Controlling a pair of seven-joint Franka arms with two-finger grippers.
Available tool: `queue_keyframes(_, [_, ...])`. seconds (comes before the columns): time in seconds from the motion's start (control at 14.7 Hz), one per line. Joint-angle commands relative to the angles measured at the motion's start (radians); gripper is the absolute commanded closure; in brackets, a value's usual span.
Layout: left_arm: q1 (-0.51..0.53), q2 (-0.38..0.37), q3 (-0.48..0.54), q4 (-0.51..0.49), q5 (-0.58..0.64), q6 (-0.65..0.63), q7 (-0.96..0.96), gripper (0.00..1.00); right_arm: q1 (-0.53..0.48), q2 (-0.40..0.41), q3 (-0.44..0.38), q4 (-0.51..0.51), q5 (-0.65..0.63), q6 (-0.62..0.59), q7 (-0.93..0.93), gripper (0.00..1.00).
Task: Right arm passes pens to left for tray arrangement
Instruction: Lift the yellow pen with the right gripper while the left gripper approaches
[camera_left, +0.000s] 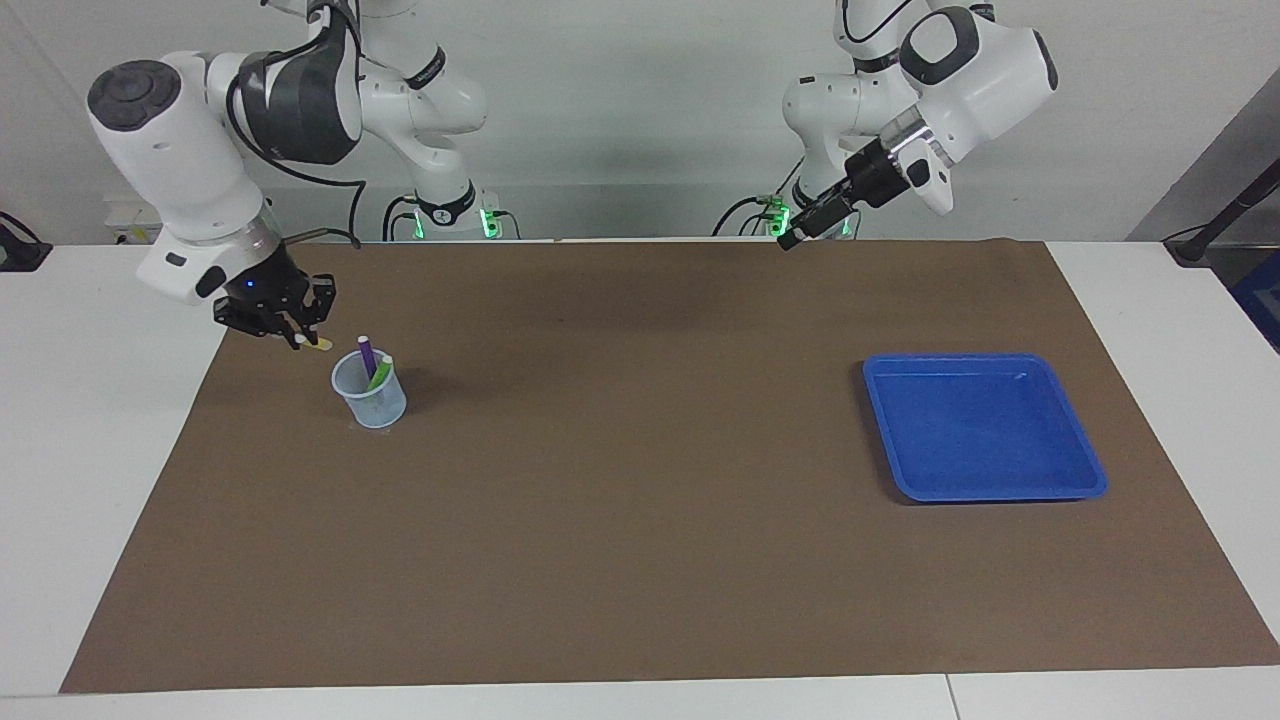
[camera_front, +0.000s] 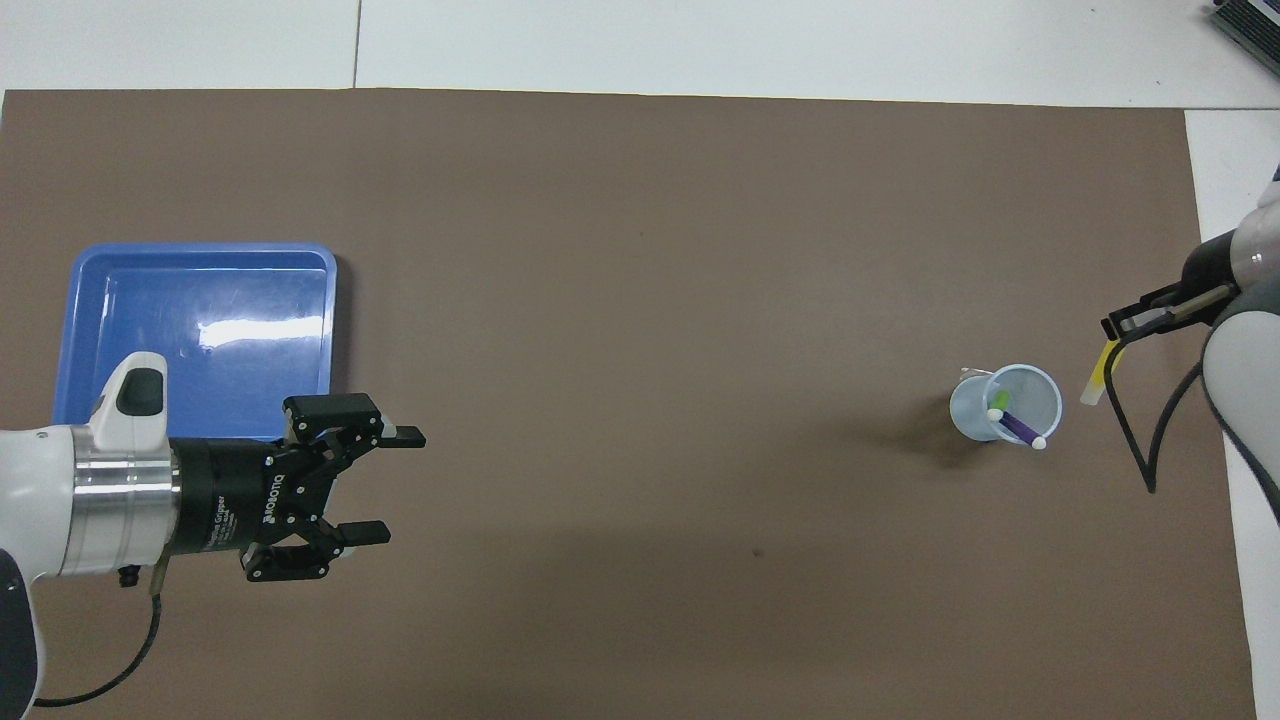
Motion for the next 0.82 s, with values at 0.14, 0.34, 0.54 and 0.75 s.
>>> queue_keyframes(0.14, [0.025, -0.027, 0.005, -0.026, -0.103, 0.09, -0.175, 0.0, 0.002, -0.012, 0.076, 0.036, 0.112, -0.011, 0.163, 1.0])
queue_keyframes(0.34, [0.022, -0.018, -0.033, -0.027, -0.105, 0.2, -0.211, 0.0, 0.025, -0.012, 0.128, 0.03, 0.196, 0.05, 0.356, 1.0])
queue_keyframes(0.54, [-0.03, -0.01, -0.039, -0.031, -0.109, 0.289, -0.263, 0.0, 0.062, -0.012, 0.136, 0.01, 0.339, 0.137, 0.511, 1.0])
queue_keyframes(0.75, [-0.09, 0.004, -0.054, -0.032, -0.109, 0.399, -0.434, 0.0, 0.134, -0.012, 0.136, 0.009, 0.453, 0.227, 0.66, 1.0])
